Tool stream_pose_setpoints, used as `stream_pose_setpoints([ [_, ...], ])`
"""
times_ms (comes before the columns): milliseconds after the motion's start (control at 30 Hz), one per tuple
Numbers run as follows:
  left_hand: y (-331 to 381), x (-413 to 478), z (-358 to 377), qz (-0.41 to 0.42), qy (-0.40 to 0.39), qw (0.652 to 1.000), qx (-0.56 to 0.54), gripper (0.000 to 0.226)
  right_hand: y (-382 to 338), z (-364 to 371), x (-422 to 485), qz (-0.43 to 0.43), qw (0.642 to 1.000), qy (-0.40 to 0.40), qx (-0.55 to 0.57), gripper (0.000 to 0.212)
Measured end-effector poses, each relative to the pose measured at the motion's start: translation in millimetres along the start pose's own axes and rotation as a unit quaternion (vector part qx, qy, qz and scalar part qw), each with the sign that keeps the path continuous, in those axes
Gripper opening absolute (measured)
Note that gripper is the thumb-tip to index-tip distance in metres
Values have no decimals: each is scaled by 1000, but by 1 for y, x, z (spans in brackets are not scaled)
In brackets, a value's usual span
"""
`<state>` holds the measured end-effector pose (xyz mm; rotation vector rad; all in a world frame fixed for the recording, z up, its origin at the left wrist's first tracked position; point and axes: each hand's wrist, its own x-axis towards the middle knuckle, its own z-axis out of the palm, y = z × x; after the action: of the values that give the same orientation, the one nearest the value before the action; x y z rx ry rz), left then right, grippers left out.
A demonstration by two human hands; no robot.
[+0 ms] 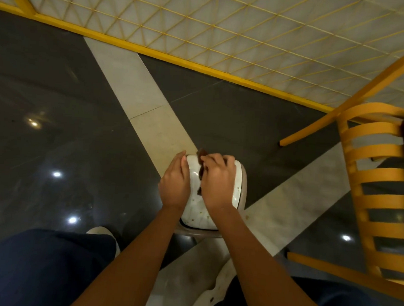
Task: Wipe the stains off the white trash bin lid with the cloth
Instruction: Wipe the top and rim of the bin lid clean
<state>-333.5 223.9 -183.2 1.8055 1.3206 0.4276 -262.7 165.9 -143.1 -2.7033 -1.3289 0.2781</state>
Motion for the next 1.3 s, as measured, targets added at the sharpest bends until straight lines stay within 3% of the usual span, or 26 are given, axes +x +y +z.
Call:
stream_pose_setpoints([
  [167, -4, -1, 0, 17, 13, 1000, -1, 35, -10, 0, 3, -98, 995, 6, 5, 45],
  [233, -2, -2, 2, 12, 21, 1000, 4, 36, 7, -4, 3, -77, 997, 7, 7, 48],
  [333, -2, -3, 4, 3, 22, 1000, 11, 39, 21, -10, 4, 20, 999, 20, -15, 46],
  [500, -3, -2, 2, 4, 16, 1000, -3, 36, -21, 6, 3, -98, 995, -7, -23, 52],
  [600, -2, -2, 2, 6, 28, 1000, 5, 35, 4, 1, 1, -123, 992, -20, -16, 57],
  [700, -1, -3, 3, 2, 30, 999, 10, 35, 49, -2, -9, -5, 997, 73, 11, 47],
  [767, -1, -3, 4, 6, 32, 999, 7, 35, 59, -3, -16, 71, 994, 72, 49, 44],
  [867, -2, -3, 4, 6, 40, 999, 11, 35, 43, 1, -26, 15, 998, 43, 30, 56],
  [967, -2, -3, 2, 1, 35, 999, 12, 36, 44, 10, -36, -71, 995, 71, 1, 65],
  [1100, -1, -5, 3, 24, 40, 999, 10, 36, 76, -1, -23, 90, 991, 85, 53, 41],
  [1133, -1, -4, 4, 23, 40, 999, 7, 37, 77, -2, -21, 96, 991, 79, 49, 41],
  [1300, -4, -3, 5, 24, 60, 998, -2, 45, 72, 4, -33, -87, 990, 112, -10, 48],
])
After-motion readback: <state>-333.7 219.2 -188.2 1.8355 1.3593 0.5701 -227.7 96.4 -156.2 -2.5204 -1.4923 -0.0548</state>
